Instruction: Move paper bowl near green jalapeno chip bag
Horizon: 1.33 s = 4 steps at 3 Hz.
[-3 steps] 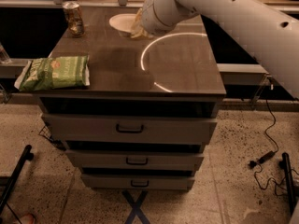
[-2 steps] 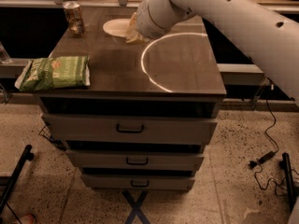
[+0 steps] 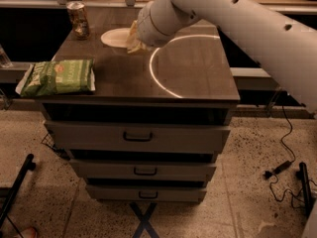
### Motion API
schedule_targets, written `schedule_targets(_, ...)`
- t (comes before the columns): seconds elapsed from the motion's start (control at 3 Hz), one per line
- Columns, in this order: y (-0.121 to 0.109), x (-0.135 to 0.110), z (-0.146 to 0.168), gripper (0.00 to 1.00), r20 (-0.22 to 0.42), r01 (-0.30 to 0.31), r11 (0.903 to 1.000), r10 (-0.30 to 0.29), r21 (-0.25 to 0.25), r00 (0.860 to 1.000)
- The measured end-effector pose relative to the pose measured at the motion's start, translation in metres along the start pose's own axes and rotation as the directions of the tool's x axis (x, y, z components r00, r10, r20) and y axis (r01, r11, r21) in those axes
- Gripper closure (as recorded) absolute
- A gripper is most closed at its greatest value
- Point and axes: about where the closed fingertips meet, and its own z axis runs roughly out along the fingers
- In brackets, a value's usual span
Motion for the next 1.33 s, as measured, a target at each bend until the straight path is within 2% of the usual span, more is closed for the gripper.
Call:
schedule_targets(0.33,0.01,-0.01,0.008,1.0,0.022,0.023,0.9994,-0.023,-0.025,1.0)
schedule_targets(1.0,0.016,-0.014,0.027,0.97,0.059,0.044,0.9982,-0.042,-0.039,0.997)
schedule_targets(1.33,0.016,-0.015,0.028,0.75,0.07,0.05,0.9983,-0.047,-0.032,0.996)
